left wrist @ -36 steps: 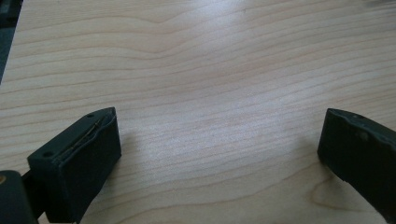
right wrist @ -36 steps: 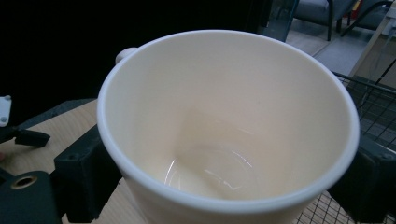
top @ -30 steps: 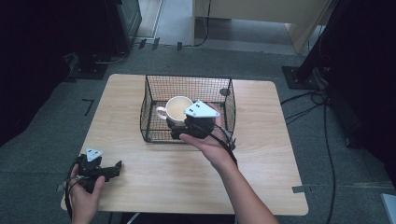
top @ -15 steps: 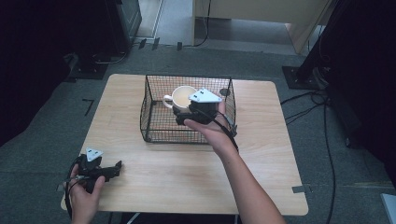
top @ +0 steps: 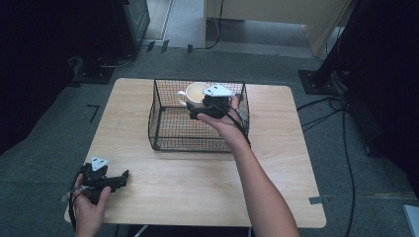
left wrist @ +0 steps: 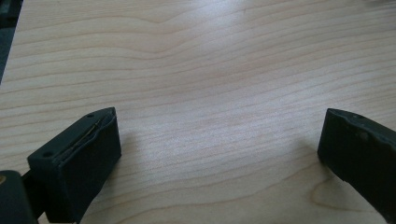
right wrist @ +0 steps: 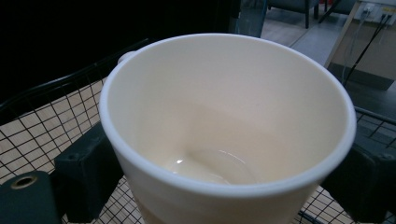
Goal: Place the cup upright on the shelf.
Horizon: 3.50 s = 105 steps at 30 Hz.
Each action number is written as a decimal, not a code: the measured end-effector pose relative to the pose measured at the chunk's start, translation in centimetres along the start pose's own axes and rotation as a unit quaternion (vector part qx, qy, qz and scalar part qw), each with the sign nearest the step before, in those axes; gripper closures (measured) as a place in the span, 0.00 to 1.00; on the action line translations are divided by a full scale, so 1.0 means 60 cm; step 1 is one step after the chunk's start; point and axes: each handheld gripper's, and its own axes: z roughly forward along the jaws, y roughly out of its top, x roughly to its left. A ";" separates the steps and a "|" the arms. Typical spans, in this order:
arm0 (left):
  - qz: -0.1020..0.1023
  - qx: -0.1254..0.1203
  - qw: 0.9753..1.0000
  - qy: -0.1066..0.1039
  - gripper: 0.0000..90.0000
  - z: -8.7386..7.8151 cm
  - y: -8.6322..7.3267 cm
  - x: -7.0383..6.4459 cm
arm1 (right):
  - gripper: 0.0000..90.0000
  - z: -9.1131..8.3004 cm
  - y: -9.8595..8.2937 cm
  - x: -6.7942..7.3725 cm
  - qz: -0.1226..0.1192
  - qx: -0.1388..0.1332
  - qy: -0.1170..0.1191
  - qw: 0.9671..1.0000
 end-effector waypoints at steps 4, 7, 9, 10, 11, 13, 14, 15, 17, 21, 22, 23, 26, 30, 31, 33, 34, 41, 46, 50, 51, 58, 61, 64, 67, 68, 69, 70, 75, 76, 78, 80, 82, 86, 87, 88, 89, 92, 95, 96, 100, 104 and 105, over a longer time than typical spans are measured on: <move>0.001 0.001 1.000 0.000 0.00 0.000 0.000 0.000 | 0.10 0.022 -0.008 0.001 -0.009 0.017 -0.001 1.000; 0.000 0.000 1.000 0.000 0.00 0.000 0.000 0.000 | 0.10 0.038 -0.014 -0.002 -0.002 0.028 0.003 1.000; 0.000 0.000 1.000 0.000 0.00 0.000 0.000 0.000 | 0.10 0.047 -0.018 -0.004 -0.001 0.032 0.006 0.999; 0.001 0.001 1.000 0.000 0.00 0.000 0.000 0.000 | 0.10 0.052 -0.019 -0.004 -0.003 0.035 0.006 0.999; 0.000 0.000 1.000 0.000 0.00 0.000 0.000 0.000 | 0.10 0.056 -0.021 -0.004 -0.005 0.039 0.005 0.999; 0.000 0.000 1.000 0.000 0.00 0.000 0.000 0.000 | 0.10 0.063 -0.024 -0.005 -0.009 0.043 0.009 0.999; 0.000 0.000 1.000 0.000 0.00 0.000 0.000 0.000 | 0.10 0.067 -0.026 -0.005 -0.009 0.043 0.009 0.999; 0.000 0.000 1.000 0.000 0.00 0.000 0.000 0.000 | 0.10 0.070 -0.027 -0.007 -0.008 0.046 0.010 0.999; 0.000 0.000 1.000 0.000 0.00 0.000 0.000 0.000 | 0.10 0.078 -0.031 -0.008 -0.002 0.056 0.009 0.998; 0.001 0.001 1.000 0.000 0.00 0.000 0.000 0.000 | 0.10 0.095 -0.042 -0.010 0.002 0.068 0.006 0.998; 0.002 0.001 1.000 0.000 0.00 0.000 0.000 0.000 | 0.10 0.102 -0.046 -0.013 0.012 0.072 0.007 0.997; 0.002 0.001 1.000 0.000 0.00 0.000 0.000 0.000 | 0.10 0.102 -0.046 -0.013 0.012 0.072 0.007 0.997; 0.000 0.000 1.000 0.000 0.00 0.000 0.000 0.000 | 0.10 0.112 -0.054 -0.017 0.017 0.086 0.004 0.996; 0.001 0.001 1.000 0.000 0.00 0.000 0.000 0.000 | 0.10 0.121 -0.063 -0.020 0.002 0.102 0.006 0.995; 0.001 0.001 1.000 0.000 0.00 0.000 0.000 0.000 | 0.10 0.123 -0.065 -0.022 0.001 0.104 0.006 0.995; 0.000 0.000 1.000 0.000 0.00 0.000 0.000 0.000 | 0.10 0.127 -0.068 -0.025 0.005 0.117 0.006 0.993; 0.000 0.000 1.000 0.000 0.00 0.000 0.000 0.000 | 0.10 0.127 -0.068 -0.025 0.005 0.117 0.006 0.993; 0.001 0.000 1.000 0.000 0.00 0.000 0.000 0.000 | 0.10 0.136 -0.080 -0.023 -0.007 0.147 0.010 0.989; 0.001 0.000 1.000 0.000 0.00 0.000 0.000 0.000 | 0.10 0.137 -0.080 -0.023 -0.005 0.150 0.016 0.988; 0.002 0.001 1.000 0.000 0.00 0.000 0.000 0.000 | 0.10 0.136 -0.081 -0.023 0.000 0.151 0.015 0.988; 0.001 0.000 1.000 0.000 0.00 0.000 0.000 0.000 | 0.10 0.135 -0.081 -0.023 0.001 0.151 0.016 0.988; 0.001 0.001 1.000 0.000 0.00 0.000 0.000 0.000 | 0.10 0.131 -0.077 -0.027 0.016 0.160 0.017 0.987; 0.001 0.001 1.000 0.000 0.00 0.000 0.000 0.000 | 0.03 0.128 -0.074 -0.029 0.016 0.147 0.015 0.989; 0.000 0.000 1.000 0.000 0.00 0.000 0.000 0.000 | 0.00 0.124 -0.070 -0.029 0.017 0.145 0.011 0.989; 0.000 0.000 1.000 0.000 0.00 0.000 0.000 0.000 | 0.00 0.118 -0.064 -0.031 0.021 0.138 0.006 0.990; 0.001 0.001 1.000 0.000 0.00 0.000 0.000 0.000 | 0.00 0.115 -0.062 -0.032 0.023 0.135 0.005 0.991; 0.001 0.001 1.000 0.000 0.00 0.000 0.000 0.000 | 0.00 0.112 -0.059 -0.033 0.024 0.131 0.002 0.991; 0.001 0.001 1.000 0.000 0.00 0.000 0.000 0.000 | 0.00 0.109 -0.057 -0.033 0.027 0.127 -0.001 0.991; 0.001 0.001 1.000 0.000 0.00 0.000 0.000 0.000 | 0.00 0.095 -0.045 -0.030 0.034 0.121 0.008 0.992; 0.001 0.001 1.000 0.000 0.00 0.000 0.000 0.000 | 0.00 0.087 -0.042 -0.029 0.036 0.119 0.012 0.992; 0.000 0.000 1.000 0.000 0.00 0.000 0.000 0.000 | 0.00 0.083 -0.040 -0.028 0.039 0.119 0.013 0.992; -0.001 -0.001 1.000 0.000 0.00 0.000 0.000 0.000 | 0.00 0.074 -0.034 -0.026 0.040 0.111 0.014 0.993; 0.000 0.000 1.000 0.000 0.00 0.000 0.000 0.000 | 0.00 0.065 -0.028 -0.022 0.040 0.108 0.016 0.993; 0.000 0.000 1.000 0.000 0.00 0.000 0.000 0.000 | 0.00 0.043 -0.014 -0.011 0.032 0.101 0.022 0.994; 0.000 0.000 1.000 0.000 0.00 0.000 0.000 0.000 | 0.00 0.037 -0.011 -0.009 0.028 0.099 0.025 0.994; 0.000 0.000 1.000 0.000 0.00 0.000 0.000 0.000 | 0.00 0.026 -0.007 -0.006 0.025 0.097 0.024 0.995; 0.000 0.000 1.000 0.000 0.00 0.000 0.000 0.000 | 0.00 0.020 -0.006 -0.005 0.021 0.096 0.026 0.995; 0.000 0.000 1.000 0.000 0.00 0.000 0.000 0.000 | 0.00 0.009 -0.006 -0.002 0.021 0.094 0.025 0.995; 0.000 0.000 1.000 0.000 0.00 0.000 0.000 0.000 | 0.00 -0.007 -0.008 -0.001 0.024 0.088 0.028 0.995; 0.000 0.001 1.000 0.000 0.00 0.000 0.000 0.000 | 0.00 -0.012 -0.011 -0.001 0.030 0.085 0.029 0.995; 0.000 0.000 1.000 0.000 0.00 0.000 0.000 0.000 | 0.00 -0.032 -0.023 -0.003 0.028 0.083 0.023 0.996; 0.000 0.000 1.000 0.000 0.00 0.000 0.000 0.000 | 0.00 -0.059 -0.042 0.005 0.022 0.078 0.026 0.996; 0.000 0.000 1.000 0.000 0.00 0.000 0.000 0.000 | 0.00 -0.065 -0.046 0.007 0.022 0.076 0.026 0.996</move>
